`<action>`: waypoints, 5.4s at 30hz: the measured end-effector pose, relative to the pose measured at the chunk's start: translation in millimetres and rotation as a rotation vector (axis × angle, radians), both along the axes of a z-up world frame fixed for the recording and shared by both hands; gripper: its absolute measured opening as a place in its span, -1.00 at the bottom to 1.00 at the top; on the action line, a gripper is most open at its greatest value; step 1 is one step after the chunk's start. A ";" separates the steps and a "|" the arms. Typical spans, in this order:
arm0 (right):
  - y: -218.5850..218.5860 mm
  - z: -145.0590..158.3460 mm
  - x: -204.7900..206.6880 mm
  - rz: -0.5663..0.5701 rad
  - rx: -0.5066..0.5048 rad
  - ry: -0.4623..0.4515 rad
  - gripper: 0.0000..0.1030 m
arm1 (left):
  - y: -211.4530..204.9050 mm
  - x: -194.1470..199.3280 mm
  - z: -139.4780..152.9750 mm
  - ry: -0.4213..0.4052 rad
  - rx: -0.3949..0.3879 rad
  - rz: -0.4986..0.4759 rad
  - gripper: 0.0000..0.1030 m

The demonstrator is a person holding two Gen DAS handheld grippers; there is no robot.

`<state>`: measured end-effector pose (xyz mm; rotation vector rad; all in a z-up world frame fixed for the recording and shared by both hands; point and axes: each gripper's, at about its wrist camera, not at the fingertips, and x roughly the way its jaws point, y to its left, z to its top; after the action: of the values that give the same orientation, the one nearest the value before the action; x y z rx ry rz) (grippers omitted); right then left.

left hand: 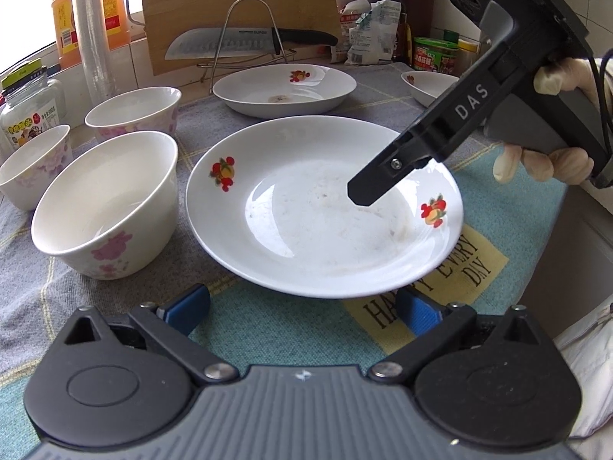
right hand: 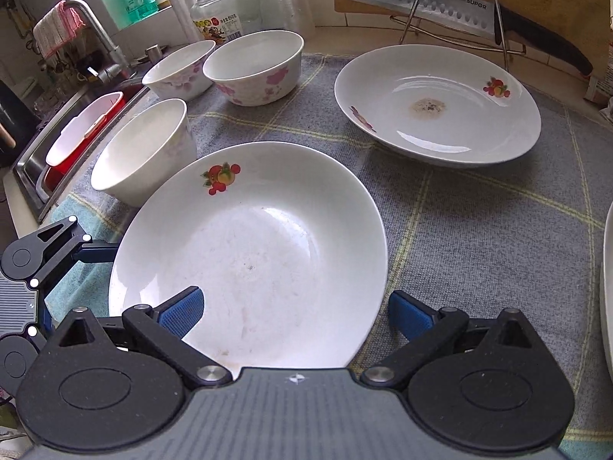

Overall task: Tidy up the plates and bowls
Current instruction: 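Grip the rim of the white fruit-print plate with the right tool, then lift the gripped plate with the right tool and carry it across the towel, then lower the held plate onto the other white plate with the right tool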

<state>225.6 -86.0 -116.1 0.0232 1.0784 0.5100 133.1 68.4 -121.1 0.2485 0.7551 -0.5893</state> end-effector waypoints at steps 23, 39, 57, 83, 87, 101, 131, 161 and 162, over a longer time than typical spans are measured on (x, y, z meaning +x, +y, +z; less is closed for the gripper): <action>-17.3 -1.2 50.9 0.081 0.226 0.235 1.00 | 2.3 5.4 -1.7 -0.028 -0.018 -0.054 0.99; -19.4 -10.4 80.0 -0.014 0.297 0.475 0.99 | -0.5 10.0 1.7 -0.019 0.005 -0.096 0.99; -16.0 -7.5 90.7 0.017 0.222 0.453 0.76 | 2.9 5.4 5.3 -0.088 0.051 -0.191 0.99; -10.8 -7.1 104.9 0.117 0.188 0.462 0.70 | 2.1 1.0 7.4 -0.121 0.055 -0.215 1.00; -9.0 -5.9 101.6 0.147 0.170 0.460 0.70 | 1.3 2.8 8.6 -0.112 0.059 -0.221 0.99; -18.0 0.6 94.5 0.136 0.182 0.441 0.71 | -5.3 6.2 17.7 -0.101 0.060 -0.238 0.98; -109.5 39.5 74.2 0.067 0.240 0.316 0.71 | -79.0 21.5 58.7 -0.137 0.086 -0.327 0.98; -290.2 20.9 65.2 -0.196 0.236 0.263 0.72 | -234.4 90.9 52.9 -0.126 0.059 -0.527 0.98; -292.1 19.7 65.3 -0.200 0.235 0.262 0.72 | -236.1 92.1 52.3 -0.126 0.062 -0.531 0.98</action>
<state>290.9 -378.1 -96.4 0.4097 1.2509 0.4580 225.1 -167.7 -68.7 0.5471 0.5838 -1.0423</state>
